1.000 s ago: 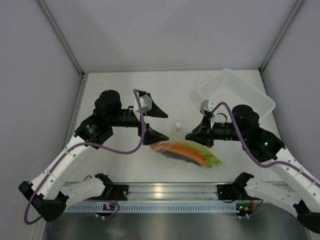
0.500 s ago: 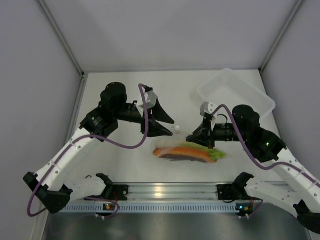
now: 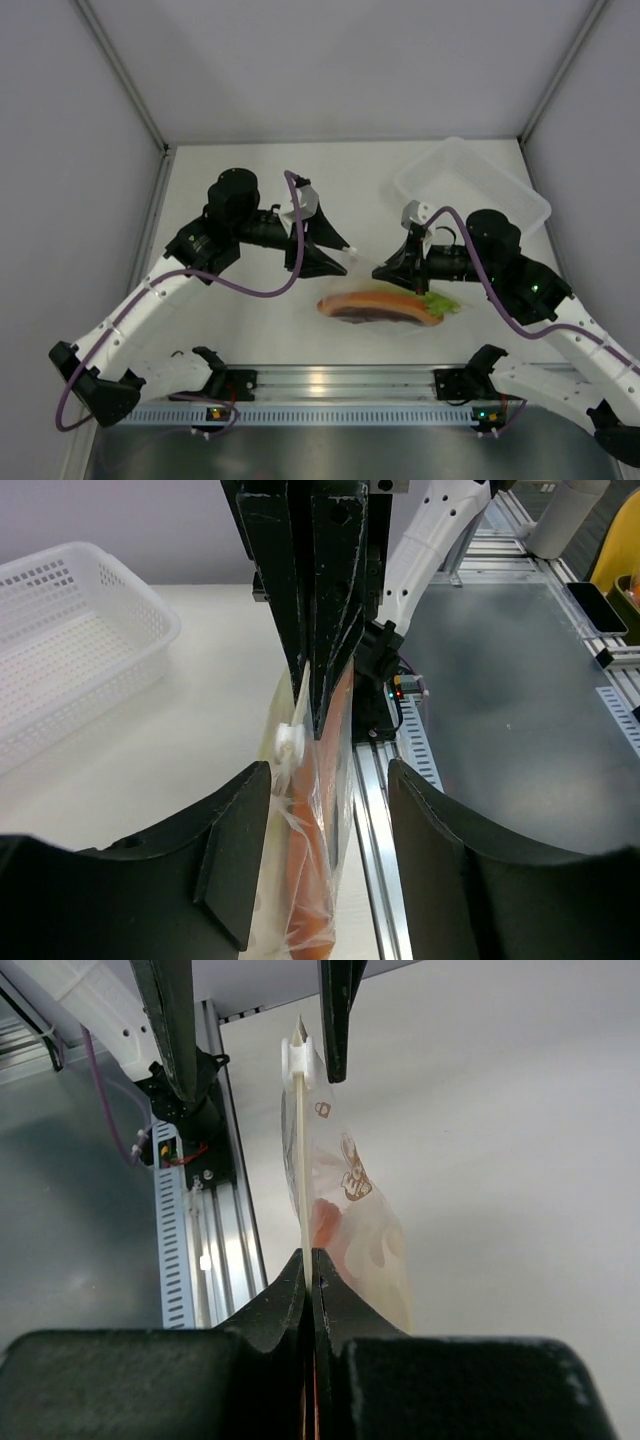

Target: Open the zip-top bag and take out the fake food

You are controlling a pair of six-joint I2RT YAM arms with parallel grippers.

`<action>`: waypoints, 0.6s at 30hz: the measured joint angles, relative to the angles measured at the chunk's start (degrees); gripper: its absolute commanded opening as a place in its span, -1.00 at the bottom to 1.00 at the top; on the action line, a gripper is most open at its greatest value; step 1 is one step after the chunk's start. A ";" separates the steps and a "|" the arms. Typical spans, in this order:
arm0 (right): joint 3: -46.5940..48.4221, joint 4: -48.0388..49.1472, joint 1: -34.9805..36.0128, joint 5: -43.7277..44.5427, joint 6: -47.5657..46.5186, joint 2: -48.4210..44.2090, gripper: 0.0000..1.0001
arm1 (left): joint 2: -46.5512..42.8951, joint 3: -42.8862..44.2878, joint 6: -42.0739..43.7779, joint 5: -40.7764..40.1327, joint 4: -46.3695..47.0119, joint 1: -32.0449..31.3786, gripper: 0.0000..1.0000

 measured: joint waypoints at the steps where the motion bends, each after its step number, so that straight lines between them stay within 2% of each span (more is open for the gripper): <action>1: 0.00 0.02 0.00 0.00 0.20 0.00 -1.00 | 0.00 -0.22 0.00 -0.26 0.02 -0.02 0.12; 4: 0.00 0.59 0.00 -0.11 0.42 -0.02 -1.00 | 0.04 -0.74 0.00 -1.22 0.00 -0.13 0.09; 8: 0.00 1.81 0.00 -0.74 0.83 -0.11 -1.00 | 0.50 -0.76 -0.02 -2.12 0.02 -0.13 -0.06; 15: 0.00 2.56 0.00 -1.62 0.92 -0.57 -1.00 | 1.22 -0.76 -0.22 -2.86 0.22 -0.13 -0.61; 18: 0.00 2.56 0.00 -1.62 1.18 -0.74 -1.00 | 1.25 -0.76 -0.48 -3.06 0.70 -0.17 -0.63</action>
